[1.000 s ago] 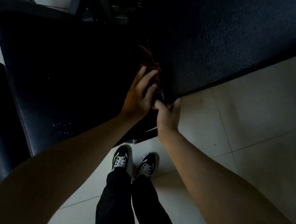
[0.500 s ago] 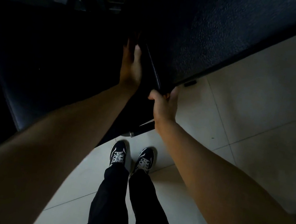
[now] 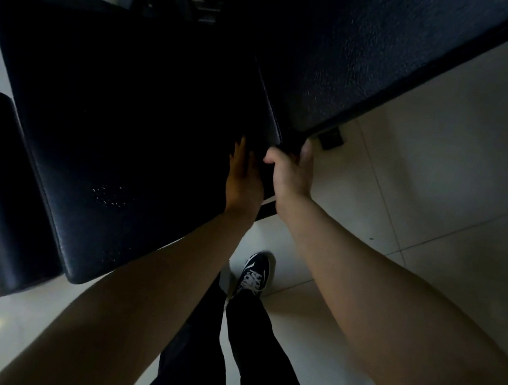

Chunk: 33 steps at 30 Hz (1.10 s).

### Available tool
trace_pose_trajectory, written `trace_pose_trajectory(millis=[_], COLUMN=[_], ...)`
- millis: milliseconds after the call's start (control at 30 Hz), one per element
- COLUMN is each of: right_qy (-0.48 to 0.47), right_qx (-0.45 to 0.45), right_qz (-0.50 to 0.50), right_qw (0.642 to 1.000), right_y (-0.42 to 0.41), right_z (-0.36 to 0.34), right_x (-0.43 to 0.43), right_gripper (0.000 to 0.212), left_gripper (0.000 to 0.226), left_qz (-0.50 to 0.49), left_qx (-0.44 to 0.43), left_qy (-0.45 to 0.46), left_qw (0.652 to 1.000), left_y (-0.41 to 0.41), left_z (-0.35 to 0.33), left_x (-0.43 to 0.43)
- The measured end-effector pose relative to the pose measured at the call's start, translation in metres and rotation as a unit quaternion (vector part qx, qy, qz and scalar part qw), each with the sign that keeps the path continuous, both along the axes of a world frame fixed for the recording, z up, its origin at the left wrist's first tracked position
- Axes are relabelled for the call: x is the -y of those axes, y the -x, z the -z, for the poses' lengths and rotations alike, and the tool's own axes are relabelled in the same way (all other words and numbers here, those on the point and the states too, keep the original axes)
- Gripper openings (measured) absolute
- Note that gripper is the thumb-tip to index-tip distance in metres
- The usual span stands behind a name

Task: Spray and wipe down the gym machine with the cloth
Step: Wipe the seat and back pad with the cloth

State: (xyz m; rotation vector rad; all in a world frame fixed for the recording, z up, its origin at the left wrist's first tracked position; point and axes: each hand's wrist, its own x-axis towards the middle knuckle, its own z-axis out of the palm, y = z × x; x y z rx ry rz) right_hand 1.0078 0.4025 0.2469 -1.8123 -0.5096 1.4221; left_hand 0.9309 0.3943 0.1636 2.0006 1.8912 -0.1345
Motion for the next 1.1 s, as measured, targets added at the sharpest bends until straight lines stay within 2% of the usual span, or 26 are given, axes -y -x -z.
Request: trace_pose_trajectory(millis=[33, 67, 100, 133, 167, 267, 333, 467, 500, 533, 567, 633, 667, 700, 733, 767, 800, 833, 900, 967, 1067, 1100], right_qy=[-0.001, -0.004, -0.006, -0.013, -0.019, -0.023, -0.019, -0.012, -0.013, -0.012, -0.01, -0.005, -0.002, 0.002, 0.004, 0.006, 0.008, 0.009, 0.009, 0.006, 0.006, 0.006], right_qx=[-0.002, -0.001, 0.006, 0.014, 0.023, 0.032, 0.033, 0.031, 0.028, 0.028, 0.025, 0.015, 0.013, 0.015, 0.016, 0.016, 0.015, 0.015, 0.009, 0.003, 0.006, 0.007], right_qz=[-0.001, -0.001, -0.001, -0.002, -0.003, -0.018, -0.026, -0.038, -0.037, -0.039, -0.041, -0.041, -0.04, -0.038, -0.031, -0.023, -0.015, -0.011, -0.01, -0.014, -0.023, -0.026], right_qw=[1.0, 1.0, 1.0, 1.0, 1.0, 0.999, 0.999, 0.999, 0.999, 0.999, 0.999, 0.999, 0.999, 0.999, 0.999, 1.0, 1.0, 1.0, 1.0, 1.0, 1.0, 1.0], right_y=[-0.001, -0.002, -0.002, -0.003, -0.003, -0.005, -0.007, -0.008, -0.009, -0.009, -0.01, -0.008, -0.006, -0.004, -0.002, -0.001, 0.0, 0.0, -0.001, -0.001, -0.002, -0.002], right_z=[0.001, 0.001, 0.004, 0.007, 0.009, 0.011, 0.009, 0.006, 0.004, 0.003, 0.001, 0.0, 0.0, -0.001, -0.001, 0.001, 0.003, 0.002, 0.003, 0.004, 0.006, 0.007], right_x=[0.0, 0.0, -0.001, -0.002, -0.002, -0.002, -0.002, -0.002, -0.002, -0.001, -0.001, -0.001, -0.001, -0.001, -0.001, -0.001, -0.001, -0.001, -0.001, -0.001, -0.001, -0.001], right_gripper=[0.086, 0.085, 0.081, 0.074, 0.066, 0.057, 0.056, 0.056, 0.057, 0.059, 0.06, 0.064, 0.068, 0.072, 0.077, 0.082, 0.085, 0.087, 0.089, 0.091, 0.088, 0.086], left_gripper=[0.081, 0.074, 0.063, 0.055, 0.052, 0.052, 0.056, 0.057, 0.056, 0.056, 0.056, 0.055, 0.059, 0.066, 0.072, 0.076, 0.075, 0.07, 0.06, 0.055, 0.052, 0.053], left_qz=[-0.038, -0.175, -0.242, -0.279, -0.305, -0.25, -0.222, -0.195, -0.2, -0.207, -0.246, -0.314, -0.341, -0.227, -0.159, -0.217, -0.286, -0.267, -0.219, -0.179, -0.141, -0.154], left_qx=[0.141, 0.264, 0.392, 0.472, 0.496, 0.526, 0.516, 0.451, 0.444, 0.443, 0.463, 0.506, 0.481, 0.321, 0.221, 0.34, 0.484, 0.525, 0.505, 0.498, 0.435, 0.446], left_qy=[-0.04, -0.002, 0.018, -0.014, -0.047, -0.045, -0.039, -0.032, -0.038, -0.039, -0.02, 0.087, 0.111, 0.117, 0.085, 0.098, 0.128, 0.126, 0.081, 0.049, -0.039, -0.043], left_qw=[0.988, 0.949, 0.888, 0.836, 0.812, 0.812, 0.826, 0.871, 0.872, 0.871, 0.851, 0.799, 0.8, 0.912, 0.958, 0.91, 0.817, 0.798, 0.831, 0.847, 0.888, 0.881], left_y=[-0.004, -0.006, -0.009, -0.007, -0.005, -0.001, 0.002, 0.015, 0.017, 0.018, 0.018, 0.017, 0.016, 0.013, 0.007, 0.005, 0.009, 0.016, 0.022, 0.021, 0.019, 0.017], left_z=[-0.01, -0.034, -0.045, -0.047, -0.06, -0.081, -0.079, -0.066, -0.062, -0.066, -0.06, -0.046, -0.044, -0.033, -0.022, -0.01, -0.009, -0.013, -0.027, -0.045, -0.054, -0.06], left_x=[-0.004, -0.01, -0.016, -0.024, -0.034, -0.073, -0.092, -0.094, -0.09, -0.083, -0.078, -0.064, -0.055, -0.043, -0.035, -0.027, -0.015, -0.005, 0.003, 0.001, -0.033, -0.046])
